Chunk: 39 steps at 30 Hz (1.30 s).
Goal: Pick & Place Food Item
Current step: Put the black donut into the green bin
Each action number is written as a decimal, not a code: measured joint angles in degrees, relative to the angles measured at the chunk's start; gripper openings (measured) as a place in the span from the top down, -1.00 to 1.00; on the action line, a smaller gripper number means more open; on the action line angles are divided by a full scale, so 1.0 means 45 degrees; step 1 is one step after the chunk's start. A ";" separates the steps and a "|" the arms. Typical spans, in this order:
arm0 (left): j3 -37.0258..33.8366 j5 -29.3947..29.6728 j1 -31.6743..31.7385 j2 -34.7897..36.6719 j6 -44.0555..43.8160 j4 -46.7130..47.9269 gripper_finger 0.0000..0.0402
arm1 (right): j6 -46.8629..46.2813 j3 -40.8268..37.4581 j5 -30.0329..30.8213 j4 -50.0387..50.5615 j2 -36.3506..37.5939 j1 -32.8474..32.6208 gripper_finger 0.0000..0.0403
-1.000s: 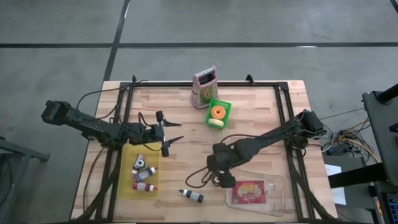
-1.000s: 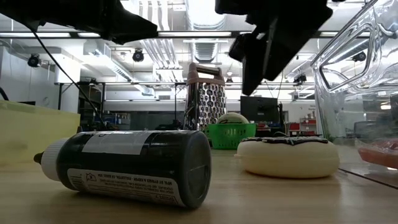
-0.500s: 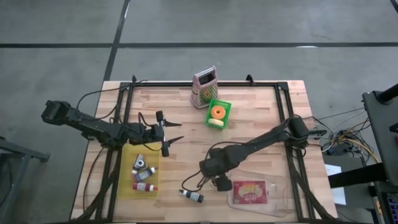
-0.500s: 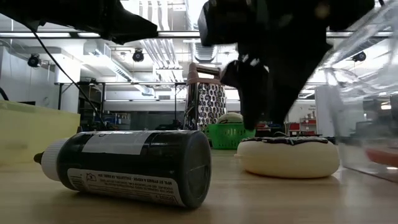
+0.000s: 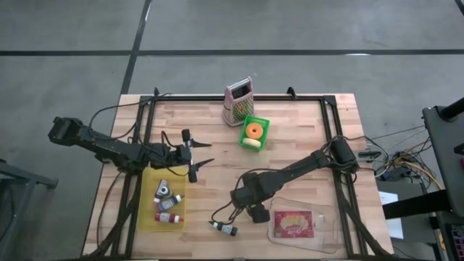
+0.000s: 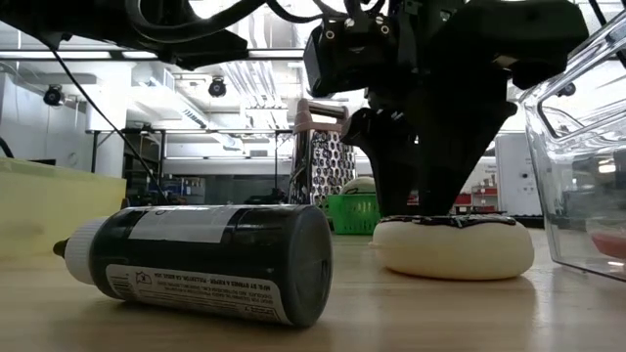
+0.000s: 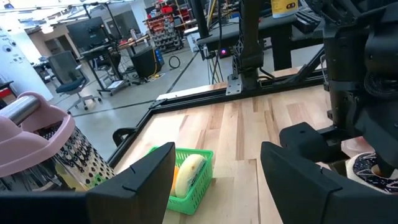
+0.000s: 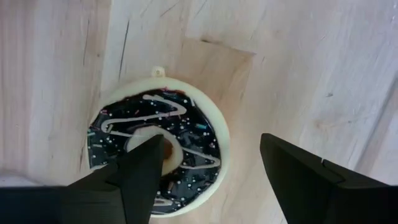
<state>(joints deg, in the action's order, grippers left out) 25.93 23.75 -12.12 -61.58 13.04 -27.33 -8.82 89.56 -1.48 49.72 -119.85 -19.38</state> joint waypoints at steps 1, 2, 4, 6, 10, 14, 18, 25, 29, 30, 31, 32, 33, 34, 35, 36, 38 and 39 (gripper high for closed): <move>0.0000 0.0000 0.0000 0.0000 0.0000 0.0000 -0.20 | 0.0016 -0.0009 0.0000 -0.0013 0.0000 -0.0006 -0.28; 0.0000 0.0000 0.0000 0.0000 0.0000 -0.0002 -0.20 | 0.0025 -0.0024 0.0000 -0.0040 -0.0009 -0.0018 -0.27; 0.0000 0.0000 0.0000 0.0000 0.0000 0.0000 -0.20 | 0.0034 -0.0024 0.0005 -0.0045 -0.0038 -0.0029 -0.25; 0.0000 0.0000 0.0000 0.0000 0.0000 -0.0003 -0.20 | 0.0056 -0.0028 0.0010 -0.0053 -0.0039 -0.0029 -0.22; 0.0000 -0.0005 0.0000 0.0000 0.0000 -0.0001 -0.20 | 0.0098 -0.0034 0.0079 -0.0098 -0.0039 -0.0034 -0.12; 0.0000 -0.0005 0.0000 0.0000 0.0000 -0.0002 -0.20 | 0.0103 -0.0101 0.0124 -0.0156 -0.0041 -0.0058 0.04; 0.0000 -0.0005 0.0000 0.0000 0.0000 -0.0003 -0.20 | 0.0110 -0.0153 0.0085 -0.0188 -0.0044 -0.0074 0.25; 0.0000 -0.0005 0.0000 0.0000 0.0000 0.0000 -0.20 | 0.0335 -0.0159 0.0081 -0.0210 -0.0049 -0.0121 0.74; 0.0000 -0.0005 -0.0001 0.0000 0.0000 0.0000 -0.20 | 0.0340 -0.0160 0.0597 -0.0210 -0.0050 -0.0142 0.92; 0.0000 -0.0005 0.0000 0.0000 0.0000 -0.0001 -0.20 | 0.0336 -0.0160 0.0661 -0.0210 -0.0053 -0.0145 0.93; 0.0000 -0.0005 0.0000 0.0000 0.0000 0.0000 -0.20 | 0.0336 -0.0160 0.0665 -0.0215 -0.0053 -0.0141 0.94; 0.0000 -0.0005 0.0000 0.0000 0.0000 0.0000 -0.20 | 0.0341 -0.0160 0.0675 -0.0215 -0.0053 -0.0141 0.94; 0.0000 -0.0010 0.0000 0.0000 0.0000 0.0000 -0.20 | 0.0341 -0.0160 0.0751 -0.0220 -0.0053 -0.0141 0.95; 0.0000 -0.0010 0.0000 0.0000 0.0000 0.0000 -0.20 | 0.0344 -0.0160 0.0878 -0.0220 -0.0053 -0.0141 0.95; 0.0000 -0.0009 0.0000 0.0000 0.0000 0.0000 -0.20 | 0.0341 -0.0160 0.0985 -0.0220 -0.0051 -0.0141 0.95; 0.0000 -0.0010 0.0000 0.0000 0.0003 0.0000 -0.20 | 0.0343 -0.0160 0.1011 -0.0217 -0.0046 -0.0141 0.95; 0.0000 -0.0010 -0.0002 0.0000 0.0002 0.0003 -0.20 | 0.0346 -0.0160 0.1124 -0.0234 -0.0018 -0.0141 0.95; 0.0000 -0.0010 0.0000 0.0000 0.0004 0.0006 -0.20 | 0.0346 -0.0160 0.1270 -0.0234 0.0006 -0.0142 0.95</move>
<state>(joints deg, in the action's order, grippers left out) 25.93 23.70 -12.12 -61.58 13.05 -27.30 -7.26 88.84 4.24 48.66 -119.82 -20.01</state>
